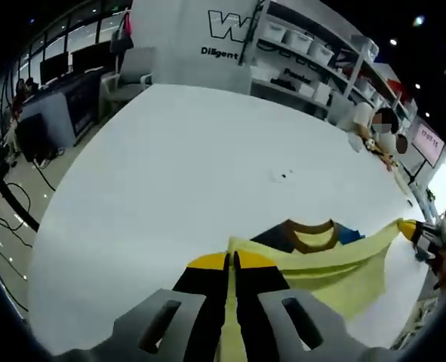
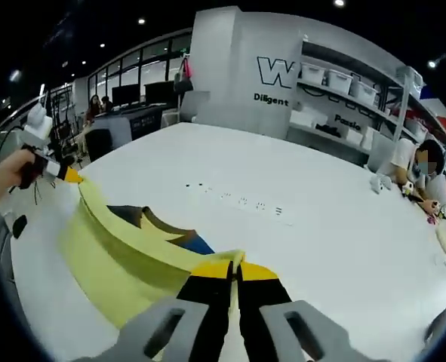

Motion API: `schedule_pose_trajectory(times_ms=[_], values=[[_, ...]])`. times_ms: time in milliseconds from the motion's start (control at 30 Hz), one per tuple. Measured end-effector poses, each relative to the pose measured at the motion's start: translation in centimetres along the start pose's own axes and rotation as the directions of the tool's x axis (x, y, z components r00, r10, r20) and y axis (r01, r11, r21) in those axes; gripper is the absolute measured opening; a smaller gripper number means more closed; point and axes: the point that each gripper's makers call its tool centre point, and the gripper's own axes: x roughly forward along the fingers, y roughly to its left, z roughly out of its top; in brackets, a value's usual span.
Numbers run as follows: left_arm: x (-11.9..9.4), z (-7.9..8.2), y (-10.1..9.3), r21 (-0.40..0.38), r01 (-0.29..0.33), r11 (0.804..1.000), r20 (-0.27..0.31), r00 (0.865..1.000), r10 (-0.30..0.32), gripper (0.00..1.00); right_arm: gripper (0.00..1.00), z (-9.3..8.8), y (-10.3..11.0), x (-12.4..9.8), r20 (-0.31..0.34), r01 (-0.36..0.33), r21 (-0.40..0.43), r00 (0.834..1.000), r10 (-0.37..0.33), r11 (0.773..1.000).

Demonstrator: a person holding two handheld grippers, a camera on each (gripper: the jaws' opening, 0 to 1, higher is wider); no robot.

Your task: Fold the garment on the visible template until the final outline fits inside the template.

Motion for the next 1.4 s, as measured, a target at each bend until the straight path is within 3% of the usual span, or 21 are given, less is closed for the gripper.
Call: schedule_pose_trajectory(times_ms=[433,600,833,1033,1267,1400], values=[[3.7,0.0,0.8,-0.032,-0.009,0.999,-0.027,1.0,0.008,0.02,0.0,-1.8,-1.0,4.3,-0.07,-0.022,0.057,0.997,0.026,0.998],[5.6,-0.9,1.4,-0.045,-0.01,0.999,-0.064,0.998,0.007,0.02,0.0,-2.4,-1.4,5.8,-0.094,-0.029,0.064,0.995,0.035,0.998],[6.3,-1.5,1.3,-0.06,0.001,0.998,-0.081,0.997,-0.006,0.03,0.0,-3.6,-1.5,7.3,-0.129,-0.035,0.086,0.991,0.046,0.996],[6.6,-0.3,1.1,-0.034,0.021,0.999,-0.026,0.999,-0.022,0.04,0.0,-4.0,-1.7,8.0,-0.128,-0.032,0.118,0.991,0.047,0.992],[7.2,1.3,1.1,-0.021,0.043,0.999,0.046,0.998,-0.042,0.01,0.0,-2.9,-2.3,8.2,-0.059,-0.031,0.202,0.997,0.044,0.979],[7.4,1.8,1.7,0.034,0.011,0.999,0.066,0.998,-0.013,0.01,0.07,-2.3,-2.8,8.1,-0.024,-0.024,0.212,0.999,0.03,0.977]])
